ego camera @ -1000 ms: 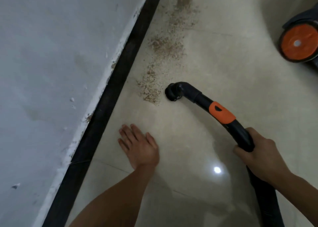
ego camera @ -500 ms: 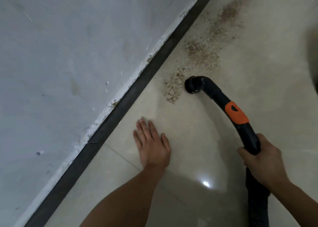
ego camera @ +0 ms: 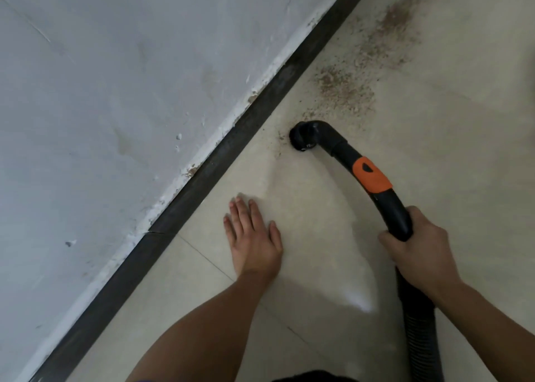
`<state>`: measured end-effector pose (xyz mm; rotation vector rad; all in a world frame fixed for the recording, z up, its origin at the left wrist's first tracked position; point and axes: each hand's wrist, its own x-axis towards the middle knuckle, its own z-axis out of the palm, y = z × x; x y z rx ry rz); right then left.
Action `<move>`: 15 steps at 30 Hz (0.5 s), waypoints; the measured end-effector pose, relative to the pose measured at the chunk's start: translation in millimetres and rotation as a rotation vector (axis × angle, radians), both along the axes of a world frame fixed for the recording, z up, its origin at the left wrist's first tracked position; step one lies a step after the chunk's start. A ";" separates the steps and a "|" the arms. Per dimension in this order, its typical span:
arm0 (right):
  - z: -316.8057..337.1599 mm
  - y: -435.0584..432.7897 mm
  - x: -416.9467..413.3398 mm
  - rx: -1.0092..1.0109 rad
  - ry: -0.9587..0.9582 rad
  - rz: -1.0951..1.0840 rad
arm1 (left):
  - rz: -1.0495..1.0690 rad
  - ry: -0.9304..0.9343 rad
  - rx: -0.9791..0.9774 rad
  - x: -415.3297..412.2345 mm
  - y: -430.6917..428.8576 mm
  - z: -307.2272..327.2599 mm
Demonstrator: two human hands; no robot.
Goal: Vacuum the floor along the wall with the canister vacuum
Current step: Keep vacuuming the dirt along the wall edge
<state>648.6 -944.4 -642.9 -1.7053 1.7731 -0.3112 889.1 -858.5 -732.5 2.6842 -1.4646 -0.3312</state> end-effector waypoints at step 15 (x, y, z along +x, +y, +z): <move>8.5 -30.1 15.4 0.055 0.024 0.117 | -0.012 0.020 0.046 0.6 -0.1 1.9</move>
